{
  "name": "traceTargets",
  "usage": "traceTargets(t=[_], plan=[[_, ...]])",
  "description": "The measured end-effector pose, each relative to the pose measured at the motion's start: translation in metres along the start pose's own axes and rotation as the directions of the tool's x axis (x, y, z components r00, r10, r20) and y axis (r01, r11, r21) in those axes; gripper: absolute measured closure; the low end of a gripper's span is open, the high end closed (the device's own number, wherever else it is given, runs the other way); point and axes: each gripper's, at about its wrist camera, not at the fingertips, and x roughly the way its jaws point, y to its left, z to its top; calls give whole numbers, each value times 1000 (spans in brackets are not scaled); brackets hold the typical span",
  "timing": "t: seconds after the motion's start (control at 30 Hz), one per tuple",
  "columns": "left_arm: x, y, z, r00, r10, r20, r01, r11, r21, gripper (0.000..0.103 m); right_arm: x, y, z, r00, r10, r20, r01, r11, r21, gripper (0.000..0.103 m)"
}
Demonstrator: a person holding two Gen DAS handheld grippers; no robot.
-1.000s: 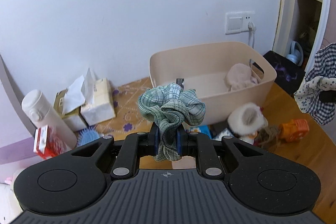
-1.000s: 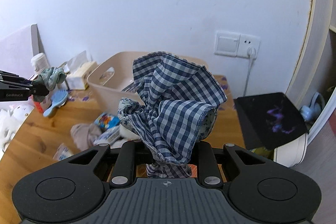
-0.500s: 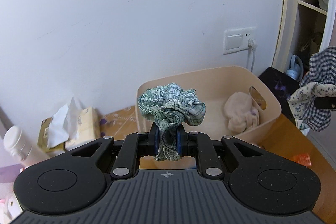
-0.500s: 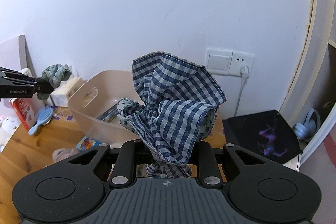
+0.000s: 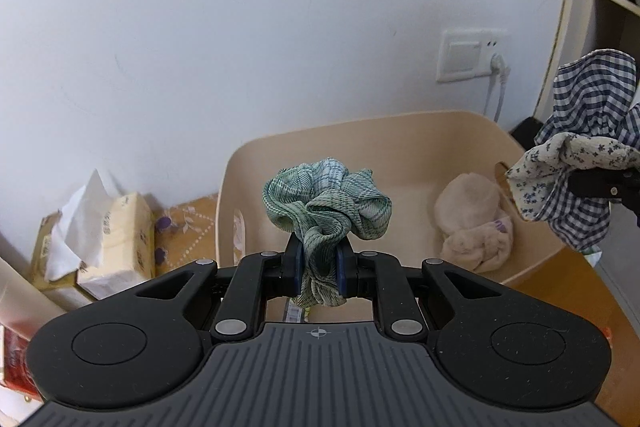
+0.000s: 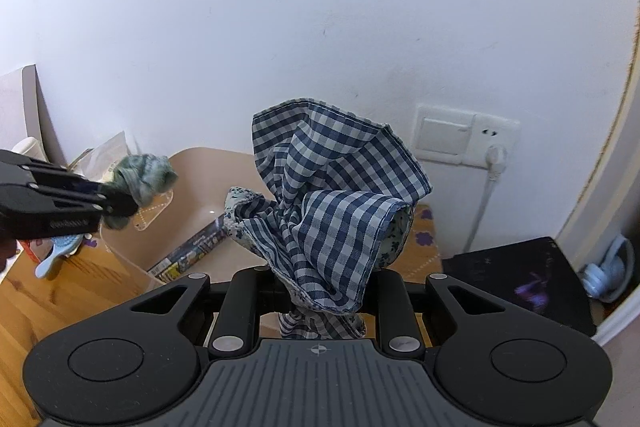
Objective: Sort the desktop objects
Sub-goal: 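Lift the scrunchie and checked cloth and carry both over the basket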
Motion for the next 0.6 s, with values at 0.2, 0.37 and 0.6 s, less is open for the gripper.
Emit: traceTargets(t=[0.2, 0.37, 0.6], plan=[[30, 2, -5, 998, 33, -59, -34, 999, -20, 87, 35, -2, 0, 996, 55, -66, -54, 998, 13, 83], [45, 3, -11, 994, 40, -103, -43, 999, -23, 87, 55, 1, 0, 991, 75, -112, -74, 997, 7, 82], [44, 6, -11, 993, 23, -116, -27, 999, -33, 67, 65, 4, -2, 985, 92, -146, -88, 995, 37, 52]])
